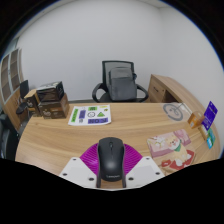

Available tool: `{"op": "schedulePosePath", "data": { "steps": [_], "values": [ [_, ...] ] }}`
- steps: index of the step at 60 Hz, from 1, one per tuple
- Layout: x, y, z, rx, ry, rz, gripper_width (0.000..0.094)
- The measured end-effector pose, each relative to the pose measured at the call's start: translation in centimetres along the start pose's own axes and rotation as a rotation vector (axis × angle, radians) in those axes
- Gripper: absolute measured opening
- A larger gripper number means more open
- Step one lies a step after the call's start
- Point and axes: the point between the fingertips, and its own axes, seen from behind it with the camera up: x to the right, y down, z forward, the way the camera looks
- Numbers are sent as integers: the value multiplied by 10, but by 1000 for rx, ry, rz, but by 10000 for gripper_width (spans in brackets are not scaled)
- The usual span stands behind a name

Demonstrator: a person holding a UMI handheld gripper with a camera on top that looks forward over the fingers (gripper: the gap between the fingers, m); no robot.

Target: Arrange mouse

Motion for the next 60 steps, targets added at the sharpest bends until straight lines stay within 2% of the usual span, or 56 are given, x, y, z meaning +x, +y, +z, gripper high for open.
{"op": "schedulePosePath", "data": {
  "steps": [10, 18, 23, 30, 43, 51, 58, 59, 60],
  "values": [
    [111, -63, -29, 85, 113, 41, 285],
    [209, -70, -37, 96, 221, 60, 286],
    [258, -46, -19, 69, 266, 85, 284],
    [293, 15, 15, -18, 262, 154, 285],
    [297, 69, 48, -69, 221, 148, 296],
    [297, 88, 56, -88, 222, 144, 340],
    [296, 88, 56, -69, 218, 128, 474],
    [297, 88, 56, -69, 218, 127, 500],
    [297, 88, 55, -69, 221, 126, 570]
  ]
}}
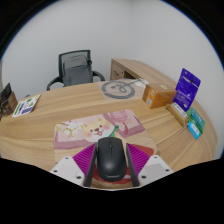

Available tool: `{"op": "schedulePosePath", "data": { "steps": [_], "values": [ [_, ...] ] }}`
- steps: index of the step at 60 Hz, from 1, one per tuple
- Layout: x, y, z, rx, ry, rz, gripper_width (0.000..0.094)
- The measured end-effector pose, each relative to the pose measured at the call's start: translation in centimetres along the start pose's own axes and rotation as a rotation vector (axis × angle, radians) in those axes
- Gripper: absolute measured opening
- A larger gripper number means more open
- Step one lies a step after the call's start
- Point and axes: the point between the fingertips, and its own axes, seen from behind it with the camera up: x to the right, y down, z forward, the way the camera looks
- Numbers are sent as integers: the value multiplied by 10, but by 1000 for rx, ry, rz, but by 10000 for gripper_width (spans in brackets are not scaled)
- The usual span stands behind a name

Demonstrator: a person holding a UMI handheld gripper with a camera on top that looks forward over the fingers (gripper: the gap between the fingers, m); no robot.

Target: Arrange mouse

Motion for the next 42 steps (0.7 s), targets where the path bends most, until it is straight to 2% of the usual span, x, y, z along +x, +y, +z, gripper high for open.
{"op": "schedulePosePath", "data": {
  "steps": [3, 6, 10, 22, 32, 42],
  "values": [
    [4, -1, -4, -6, 16, -9, 881],
    [7, -11, -15, 14, 27, -13, 826],
    [8, -28, -42, 49, 25, -19, 877],
    [0, -56, -191, 101, 7, -38, 868],
    [-11, -42, -314, 124, -16, -51, 868],
    [-17, -6, -389, 108, -29, -78, 864]
  ]
}}
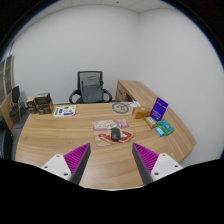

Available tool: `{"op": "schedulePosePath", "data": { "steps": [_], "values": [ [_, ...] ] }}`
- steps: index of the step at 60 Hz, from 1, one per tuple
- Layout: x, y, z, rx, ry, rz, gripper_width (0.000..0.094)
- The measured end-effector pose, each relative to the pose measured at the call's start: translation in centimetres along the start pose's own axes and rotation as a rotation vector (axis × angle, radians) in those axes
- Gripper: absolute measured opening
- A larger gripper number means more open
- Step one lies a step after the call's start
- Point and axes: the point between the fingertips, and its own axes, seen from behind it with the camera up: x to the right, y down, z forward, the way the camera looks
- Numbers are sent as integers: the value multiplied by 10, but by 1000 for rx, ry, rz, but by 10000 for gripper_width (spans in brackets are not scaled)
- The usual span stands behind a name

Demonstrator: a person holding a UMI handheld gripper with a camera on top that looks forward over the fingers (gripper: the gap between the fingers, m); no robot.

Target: Arrange mouse

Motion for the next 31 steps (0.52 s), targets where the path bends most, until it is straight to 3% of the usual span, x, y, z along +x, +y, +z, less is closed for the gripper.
{"op": "schedulePosePath", "data": {
  "steps": [13, 31],
  "values": [
    [-11, 32, -51, -1, -4, -23, 865],
    [-25, 43, -63, -2, -15, -37, 865]
  ]
}}
